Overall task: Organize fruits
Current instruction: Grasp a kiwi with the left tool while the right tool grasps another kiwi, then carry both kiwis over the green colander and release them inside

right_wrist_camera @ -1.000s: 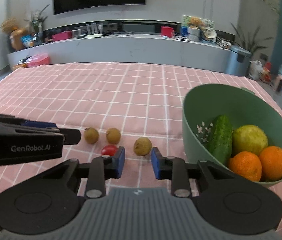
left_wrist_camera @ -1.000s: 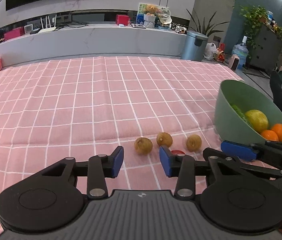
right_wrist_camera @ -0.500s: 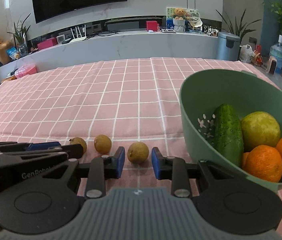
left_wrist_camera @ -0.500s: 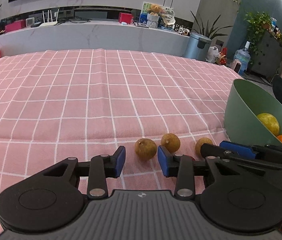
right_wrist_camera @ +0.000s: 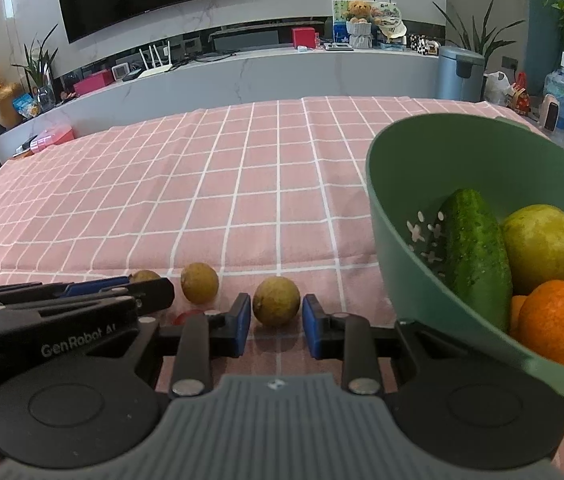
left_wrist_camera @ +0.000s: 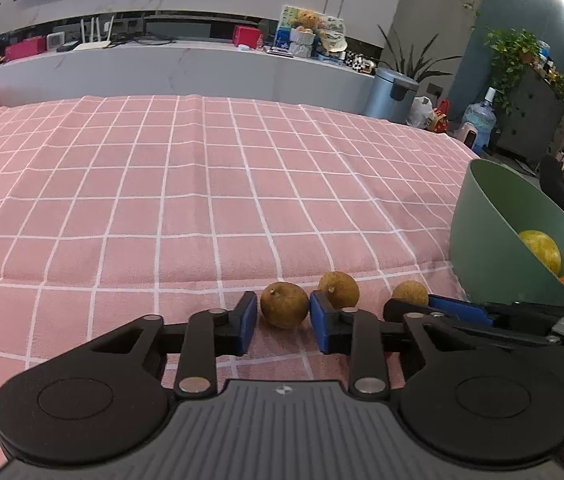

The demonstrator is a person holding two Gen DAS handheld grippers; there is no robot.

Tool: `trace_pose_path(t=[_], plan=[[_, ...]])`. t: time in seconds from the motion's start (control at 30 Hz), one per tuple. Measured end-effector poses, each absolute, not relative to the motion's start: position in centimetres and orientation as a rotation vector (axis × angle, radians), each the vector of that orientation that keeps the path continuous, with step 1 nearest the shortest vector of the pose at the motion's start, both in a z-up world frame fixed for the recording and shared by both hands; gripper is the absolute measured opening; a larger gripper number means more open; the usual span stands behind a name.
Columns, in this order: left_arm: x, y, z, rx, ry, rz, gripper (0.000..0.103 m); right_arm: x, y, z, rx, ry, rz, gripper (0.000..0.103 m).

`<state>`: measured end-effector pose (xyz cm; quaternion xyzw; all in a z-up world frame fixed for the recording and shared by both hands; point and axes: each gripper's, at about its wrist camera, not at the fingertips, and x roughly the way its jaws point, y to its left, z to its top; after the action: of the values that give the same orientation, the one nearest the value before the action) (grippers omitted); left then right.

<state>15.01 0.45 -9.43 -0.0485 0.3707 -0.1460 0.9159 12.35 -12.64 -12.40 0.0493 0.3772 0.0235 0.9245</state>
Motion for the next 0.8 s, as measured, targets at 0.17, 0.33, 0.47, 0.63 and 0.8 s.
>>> trace_pose_path(t=[0.17, 0.33, 0.47, 0.63, 0.8], plan=[[14.6, -0.2, -9.4, -0.053, 0.748, -0.309, 0.029, 12.4, -12.5, -12.5, 0.085, 0.771, 0.051, 0.022], [14.5, 0.0, -9.2, -0.051, 0.745, -0.301, 0.029, 12.1, -12.4, -12.0, 0.072, 0.754, 0.056, 0.022], [14.1, 0.5, -8.6, -0.071, 0.737, -0.293, 0.029, 11.4, -12.2, -10.9, 0.058, 0.728, 0.077, 0.022], [13.0, 1.5, -7.1, -0.124, 0.738, -0.278, 0.029, 9.9, -12.1, -8.9, 0.045, 0.692, 0.118, 0.022], [11.8, 1.2, -5.3, -0.135, 0.733, -0.277, 0.029, 8.2, -12.6, -6.5, 0.023, 0.663, 0.164, 0.022]])
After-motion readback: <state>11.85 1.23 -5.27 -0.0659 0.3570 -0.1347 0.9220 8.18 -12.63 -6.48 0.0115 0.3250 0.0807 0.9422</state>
